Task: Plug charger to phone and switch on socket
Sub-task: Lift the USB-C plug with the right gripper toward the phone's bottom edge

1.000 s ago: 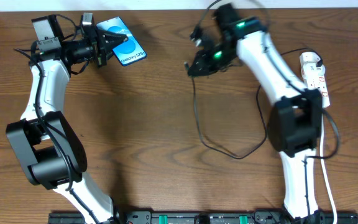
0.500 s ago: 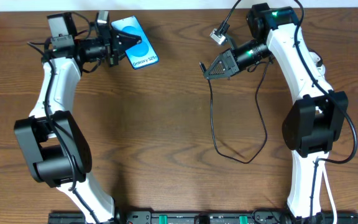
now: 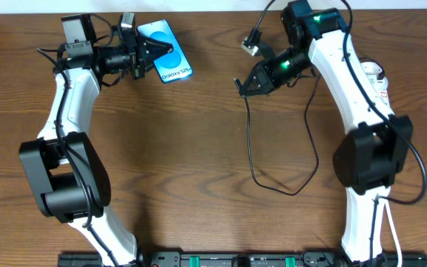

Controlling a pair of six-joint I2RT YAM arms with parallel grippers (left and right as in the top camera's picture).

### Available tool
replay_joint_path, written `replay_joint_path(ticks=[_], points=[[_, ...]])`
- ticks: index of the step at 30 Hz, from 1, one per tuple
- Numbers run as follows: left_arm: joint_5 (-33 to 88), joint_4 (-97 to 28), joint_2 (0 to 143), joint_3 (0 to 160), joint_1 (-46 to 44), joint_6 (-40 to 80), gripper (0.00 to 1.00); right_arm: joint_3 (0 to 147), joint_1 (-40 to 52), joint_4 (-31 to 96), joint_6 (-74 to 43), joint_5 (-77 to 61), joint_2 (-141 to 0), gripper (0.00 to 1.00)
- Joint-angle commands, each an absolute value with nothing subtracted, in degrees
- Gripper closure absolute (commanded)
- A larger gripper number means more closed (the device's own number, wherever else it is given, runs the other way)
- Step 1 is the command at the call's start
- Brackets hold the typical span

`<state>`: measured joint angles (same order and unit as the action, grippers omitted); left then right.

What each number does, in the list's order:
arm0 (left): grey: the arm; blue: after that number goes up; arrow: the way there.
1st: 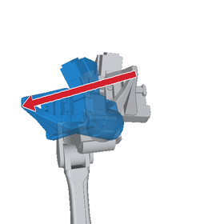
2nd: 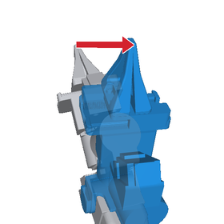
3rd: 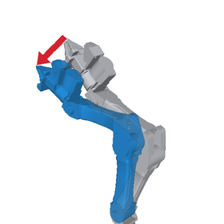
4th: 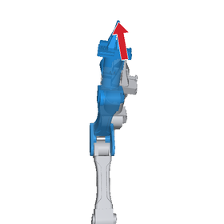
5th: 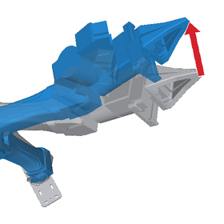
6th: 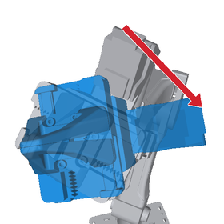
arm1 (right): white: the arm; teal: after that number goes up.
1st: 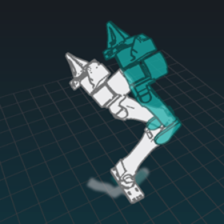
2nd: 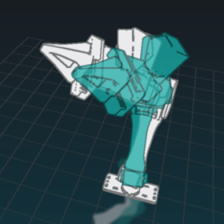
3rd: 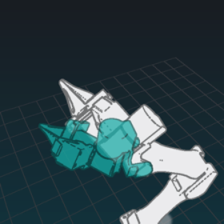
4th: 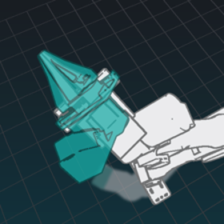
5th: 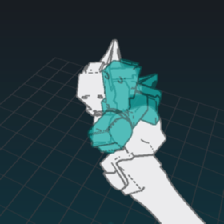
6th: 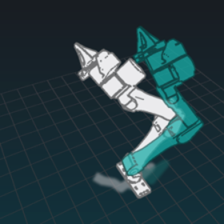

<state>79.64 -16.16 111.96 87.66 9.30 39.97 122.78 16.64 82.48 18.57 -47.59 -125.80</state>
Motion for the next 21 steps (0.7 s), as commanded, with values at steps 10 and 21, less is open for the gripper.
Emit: replay_joint_path(ticks=[10,21], points=[[82.54,-15.99,111.57,87.55,9.28,37.89,0.93,110.89,18.83,76.20,14.15,-45.34,-107.37,0.98],[82.52,-15.99,111.57,87.55,7.86,36.82,0.93,77.45,19.68,45.47,0.21,-45.74,-93.32,0.99]])
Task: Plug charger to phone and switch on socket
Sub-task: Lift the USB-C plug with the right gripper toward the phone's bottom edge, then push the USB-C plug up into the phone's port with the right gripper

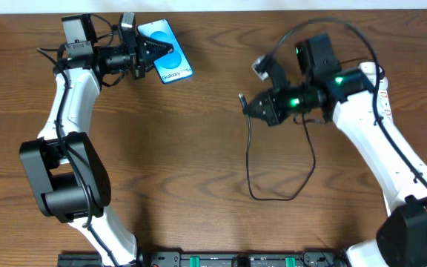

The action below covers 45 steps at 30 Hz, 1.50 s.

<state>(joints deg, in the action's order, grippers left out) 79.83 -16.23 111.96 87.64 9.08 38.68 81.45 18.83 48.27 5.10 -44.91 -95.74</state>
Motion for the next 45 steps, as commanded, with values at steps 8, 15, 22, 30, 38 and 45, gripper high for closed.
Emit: replay_joint_path(ticks=[8,15,22,30,38,45], points=[[82.48,-15.99,111.57,87.55,2.24,35.75,0.93,75.57,25.15,38.46,-0.91,-50.76,-93.34,0.99],[82.48,-15.97,111.57,87.55,-1.17,35.73,0.93,75.57,26.28,36.56,-3.73,-50.74,-93.34,0.99],[81.41,-15.97,111.57,87.55,-2.42,35.55,0.93,75.57,26.20,34.28,-7.68,-50.74,-93.34,0.99],[79.85,-15.94,111.57,87.55,-2.72,35.62,0.93,75.57,26.09,28.71,-17.43,-49.58,-93.36,0.99],[79.90,-14.79,111.57,87.55,-2.70,36.03,0.93,75.57,26.09,28.93,-20.82,-46.81,-93.36,0.99],[79.92,-10.55,111.57,87.55,-2.72,40.25,0.93,75.57,26.09,28.58,-20.78,-46.65,-93.56,0.99]])
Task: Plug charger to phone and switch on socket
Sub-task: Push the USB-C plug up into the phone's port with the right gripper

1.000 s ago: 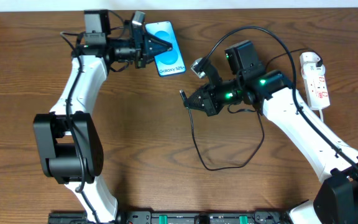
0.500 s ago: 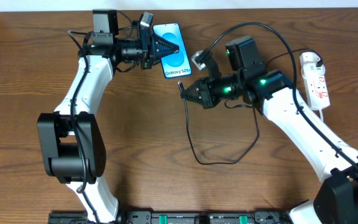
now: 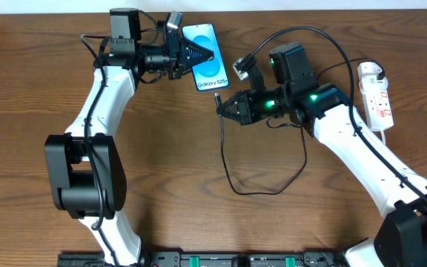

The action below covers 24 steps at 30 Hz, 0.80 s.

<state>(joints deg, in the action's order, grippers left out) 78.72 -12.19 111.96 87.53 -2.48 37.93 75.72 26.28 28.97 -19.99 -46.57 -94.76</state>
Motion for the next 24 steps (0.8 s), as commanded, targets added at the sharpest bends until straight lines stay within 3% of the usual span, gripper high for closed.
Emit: replay_joint_path(ticks=[1,24], points=[[79.94,-10.13,111.57,87.55,-2.72,40.91,0.93,75.57,26.09,28.40,-20.80,-46.63,-93.67,0.99],[80.38,-10.13,111.57,87.55,-3.36,44.23,0.93,75.57,24.84,27.24,-21.45,-46.65,-93.91,0.99]])
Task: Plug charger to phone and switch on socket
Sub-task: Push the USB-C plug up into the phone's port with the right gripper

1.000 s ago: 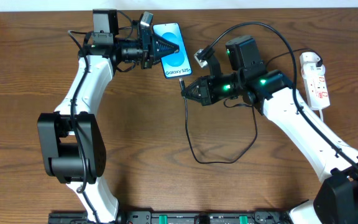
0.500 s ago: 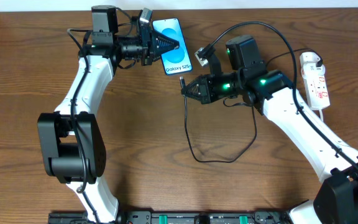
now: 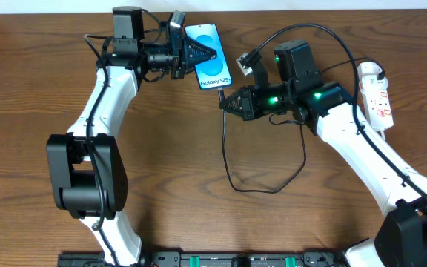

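Observation:
A phone (image 3: 212, 55) with a blue screen reading "Galaxy S25+" lies at the back middle of the table. My left gripper (image 3: 199, 53) is shut on its left edge. My right gripper (image 3: 226, 104) is shut on the plug end of the black charger cable (image 3: 224, 141), just below the phone's lower right corner. The plug tip meets the phone's bottom edge; whether it is seated in the port cannot be told. The cable loops down over the table and arcs back to a white power strip (image 3: 374, 93) at the far right.
The brown wooden table (image 3: 161, 170) carries the cable's loop (image 3: 262, 190) in its middle. A second cable arc (image 3: 325, 33) rises behind the right arm. A black rail (image 3: 221, 259) runs along the front edge.
The phone and my left gripper have shifted slightly right. My right gripper has moved a little up and right, and the plug tip now touches the phone's bottom edge.
At first my left gripper held the phone at the back left while the right gripper held the cable plug far to the right. The right arm then stood lower and more central. Later both had come to the back middle, and now plug and phone meet.

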Controlling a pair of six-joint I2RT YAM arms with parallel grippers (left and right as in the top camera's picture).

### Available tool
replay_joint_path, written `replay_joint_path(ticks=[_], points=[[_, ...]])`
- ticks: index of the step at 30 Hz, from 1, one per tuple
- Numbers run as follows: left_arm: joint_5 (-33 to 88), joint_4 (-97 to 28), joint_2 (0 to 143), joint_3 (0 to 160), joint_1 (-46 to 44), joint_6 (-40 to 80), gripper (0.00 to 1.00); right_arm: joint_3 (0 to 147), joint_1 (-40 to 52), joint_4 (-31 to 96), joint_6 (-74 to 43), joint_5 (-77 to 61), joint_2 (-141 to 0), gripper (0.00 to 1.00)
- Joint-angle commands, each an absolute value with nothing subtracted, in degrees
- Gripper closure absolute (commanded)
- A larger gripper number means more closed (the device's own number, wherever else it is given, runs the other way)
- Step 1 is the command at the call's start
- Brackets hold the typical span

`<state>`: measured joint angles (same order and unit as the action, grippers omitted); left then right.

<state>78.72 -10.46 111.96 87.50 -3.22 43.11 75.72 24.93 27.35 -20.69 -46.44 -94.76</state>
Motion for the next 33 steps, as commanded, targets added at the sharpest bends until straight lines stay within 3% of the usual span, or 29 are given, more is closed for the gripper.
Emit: replay_joint_path(ticks=[1,33], points=[[80.38,-10.15,111.57,87.55,-3.36,44.27,0.93,75.57,24.84,27.22,-21.45,-46.68,-93.91,0.99],[79.92,-10.13,111.57,87.55,-3.36,44.25,0.93,75.57,25.61,26.72,-22.33,-46.65,-93.93,0.99]])
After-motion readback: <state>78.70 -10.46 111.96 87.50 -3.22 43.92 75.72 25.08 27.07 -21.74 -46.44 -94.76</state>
